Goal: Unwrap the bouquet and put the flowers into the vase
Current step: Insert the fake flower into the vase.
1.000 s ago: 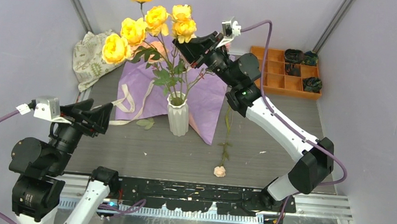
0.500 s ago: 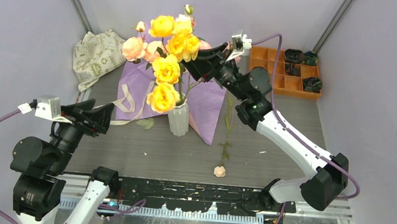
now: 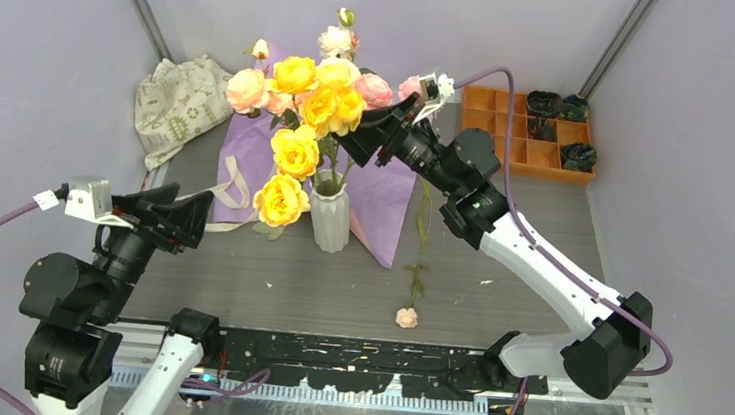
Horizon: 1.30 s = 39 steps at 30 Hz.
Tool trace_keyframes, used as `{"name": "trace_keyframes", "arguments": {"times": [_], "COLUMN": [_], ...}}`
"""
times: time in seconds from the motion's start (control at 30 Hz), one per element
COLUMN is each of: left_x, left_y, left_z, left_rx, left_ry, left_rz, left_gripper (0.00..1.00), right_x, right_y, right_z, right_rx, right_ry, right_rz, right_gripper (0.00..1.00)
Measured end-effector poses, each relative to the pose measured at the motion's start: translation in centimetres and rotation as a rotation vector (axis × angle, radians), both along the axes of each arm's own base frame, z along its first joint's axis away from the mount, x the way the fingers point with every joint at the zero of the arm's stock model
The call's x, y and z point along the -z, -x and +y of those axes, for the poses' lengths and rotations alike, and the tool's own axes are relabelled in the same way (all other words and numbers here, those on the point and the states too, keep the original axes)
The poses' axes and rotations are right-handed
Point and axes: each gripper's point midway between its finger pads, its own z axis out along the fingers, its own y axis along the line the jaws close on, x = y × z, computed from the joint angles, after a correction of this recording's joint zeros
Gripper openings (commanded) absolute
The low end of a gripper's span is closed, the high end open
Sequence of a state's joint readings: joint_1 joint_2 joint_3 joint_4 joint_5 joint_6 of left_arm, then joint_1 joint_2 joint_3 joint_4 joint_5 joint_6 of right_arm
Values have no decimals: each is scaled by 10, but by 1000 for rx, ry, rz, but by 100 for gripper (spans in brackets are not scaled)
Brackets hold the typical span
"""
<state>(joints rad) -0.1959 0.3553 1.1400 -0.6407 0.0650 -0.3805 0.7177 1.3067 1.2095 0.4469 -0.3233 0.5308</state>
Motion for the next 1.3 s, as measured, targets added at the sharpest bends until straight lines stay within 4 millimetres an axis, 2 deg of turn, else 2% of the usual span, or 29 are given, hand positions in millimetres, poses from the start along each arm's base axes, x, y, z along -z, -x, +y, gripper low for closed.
{"name": "trace_keyframes", "arguments": {"times": [0.3, 0.53, 0.8, 0.9, 1.03, 1.17, 1.3], "left_x": [1, 1, 1, 1, 0, 0, -1], "left_y": [0, 0, 0, 0, 3, 3, 4], "left_z": [-1, -2, -2, -1, -1, -1, -2], "left_rx": [6, 8, 8, 8, 8, 10, 16], "left_ry": [4, 3, 3, 4, 5, 7, 10], "left_rz": [3, 4, 4, 2, -5, -7, -7], "left_gripper": [67, 67, 67, 67, 67, 67, 67], "right_x": [57, 89, 98, 108, 132, 155, 170], "right_y": [1, 7, 15, 23, 37, 51, 56], "right_z": [-1, -8, -23, -32, -48, -74, -104], "right_rx": [9, 26, 59, 68, 89, 150, 253], "right_ry": [103, 169, 207, 221, 264, 323, 385], "right_rz": [128, 205, 242, 259, 309, 357, 394], "right_gripper": [72, 76, 76, 73, 68, 63, 56]}}
